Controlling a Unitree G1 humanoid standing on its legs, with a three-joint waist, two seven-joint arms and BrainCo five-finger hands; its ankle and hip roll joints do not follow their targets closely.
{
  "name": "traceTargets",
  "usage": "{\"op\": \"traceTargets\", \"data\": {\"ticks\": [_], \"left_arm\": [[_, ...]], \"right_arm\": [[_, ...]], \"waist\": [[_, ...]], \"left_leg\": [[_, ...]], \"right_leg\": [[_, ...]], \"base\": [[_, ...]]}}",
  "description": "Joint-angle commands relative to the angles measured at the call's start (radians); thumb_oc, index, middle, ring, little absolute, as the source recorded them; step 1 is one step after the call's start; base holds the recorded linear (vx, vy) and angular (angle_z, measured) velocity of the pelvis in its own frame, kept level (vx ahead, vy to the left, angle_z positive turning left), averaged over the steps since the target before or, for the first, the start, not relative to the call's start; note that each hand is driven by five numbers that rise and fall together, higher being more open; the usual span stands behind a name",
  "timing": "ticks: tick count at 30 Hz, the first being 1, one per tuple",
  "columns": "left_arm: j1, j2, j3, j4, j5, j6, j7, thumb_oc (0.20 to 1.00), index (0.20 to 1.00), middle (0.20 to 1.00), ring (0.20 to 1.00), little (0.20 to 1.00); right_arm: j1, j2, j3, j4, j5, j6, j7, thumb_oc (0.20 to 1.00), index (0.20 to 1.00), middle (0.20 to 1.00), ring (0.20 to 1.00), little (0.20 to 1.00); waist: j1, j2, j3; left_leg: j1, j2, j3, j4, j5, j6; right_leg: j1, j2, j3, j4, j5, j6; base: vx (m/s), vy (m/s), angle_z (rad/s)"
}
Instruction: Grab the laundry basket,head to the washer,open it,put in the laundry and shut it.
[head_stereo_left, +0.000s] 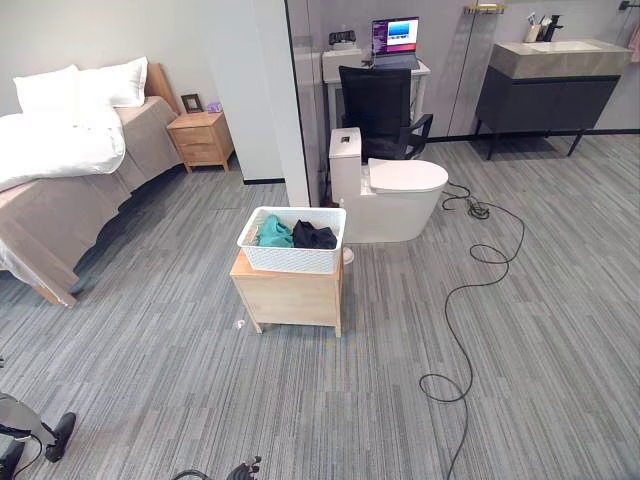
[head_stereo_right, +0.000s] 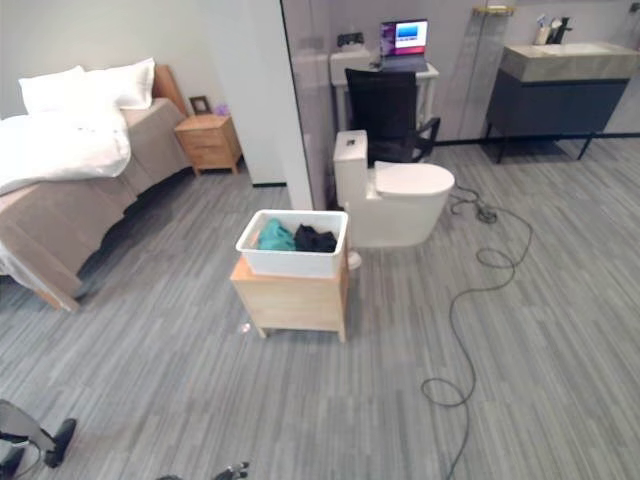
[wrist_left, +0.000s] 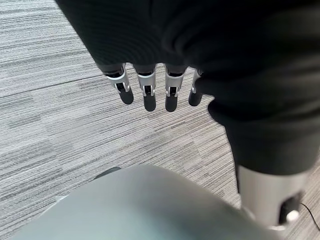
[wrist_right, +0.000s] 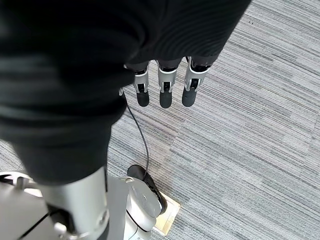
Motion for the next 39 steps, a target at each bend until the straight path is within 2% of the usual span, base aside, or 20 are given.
{"op": "traceTargets", "data": {"ticks": [1, 27, 30, 33, 35, 38, 39], "left_arm": [[-0.022, -0.006, -0.033, -0.035, -0.005, -0.025, -0.006, 1.0, 1.0, 1.0, 1.0, 1.0], [-0.028, -0.002, 0.017, 0.043, -0.028, -0.026, 0.029, 1.0, 1.0, 1.0, 1.0, 1.0], [-0.033, 0.003, 0.02, 0.037, -0.034, -0.025, 0.03, 1.0, 1.0, 1.0, 1.0, 1.0], [-0.047, 0.016, 0.024, 0.038, -0.043, -0.026, 0.034, 1.0, 1.0, 1.0, 1.0, 1.0], [-0.057, 0.025, 0.026, 0.032, -0.049, -0.028, 0.036, 1.0, 1.0, 1.0, 1.0, 1.0], [-0.059, 0.032, 0.028, 0.027, -0.052, -0.029, 0.036, 1.0, 1.0, 1.0, 1.0, 1.0], [-0.062, 0.041, 0.027, 0.016, -0.052, -0.028, 0.034, 1.0, 1.0, 1.0, 1.0, 1.0]], "right_arm": [[-0.036, 0.019, 0.014, 0.066, -0.016, -0.009, 0.008, 1.0, 1.0, 1.0, 1.0, 1.0], [-0.041, 0.043, 0.039, 0.021, 0.01, -0.02, 0.015, 1.0, 1.0, 1.0, 1.0, 1.0], [-0.051, 0.042, 0.037, 0.018, 0.015, -0.018, 0.015, 1.0, 1.0, 1.0, 1.0, 1.0], [-0.068, 0.044, 0.033, 0.006, 0.032, -0.017, 0.018, 1.0, 1.0, 1.0, 1.0, 1.0], [-0.081, 0.044, 0.029, -0.001, 0.046, -0.017, 0.018, 1.0, 1.0, 1.0, 1.0, 1.0], [-0.083, 0.042, 0.017, -0.004, 0.059, -0.019, 0.017, 1.0, 1.0, 1.0, 1.0, 1.0], [-0.084, 0.037, -0.002, -0.002, 0.08, -0.018, 0.016, 1.0, 1.0, 1.0, 1.0, 1.0]], "waist": [[0.015, -0.059, 0.001], [0.018, -0.086, 0.013], [0.023, -0.09, 0.021], [0.034, -0.109, 0.039], [0.044, -0.125, 0.057], [0.049, -0.133, 0.061], [0.05, -0.135, 0.064]], "left_leg": [[0.017, 0.058, -0.016, -0.109, 0.042, -0.069], [0.027, 0.057, -0.012, -0.109, 0.031, -0.062], [0.025, 0.055, -0.011, -0.109, 0.029, -0.056], [0.016, 0.048, -0.005, -0.098, 0.028, -0.041], [-0.038, 0.032, -0.007, -0.017, -0.004, -0.027], [-0.073, 0.02, -0.011, 0.029, -0.028, -0.013], [-0.091, 0.005, -0.016, 0.056, -0.045, 0.004]], "right_leg": [[0.192, -0.063, 0.013, -0.335, 0.093, 0.106], [0.19, -0.064, 0.03, -0.335, 0.096, 0.11], [0.183, -0.065, 0.039, -0.335, 0.1, 0.113], [0.179, -0.075, 0.05, -0.335, 0.107, 0.117], [0.172, -0.091, 0.05, -0.335, 0.12, 0.121], [0.156, -0.106, 0.05, -0.317, 0.121, 0.128], [0.125, -0.122, 0.054, -0.249, 0.111, 0.133]], "base": [[0.0, 0.0, 0.0], [0.0, 0.005, 0.0], [0.03, 0.059, -0.06], [0.02, 0.091, -0.12], [0.0, 0.12, -0.1], [0.03, 0.132, -0.19], [0.06, 0.182, -0.08]]}}
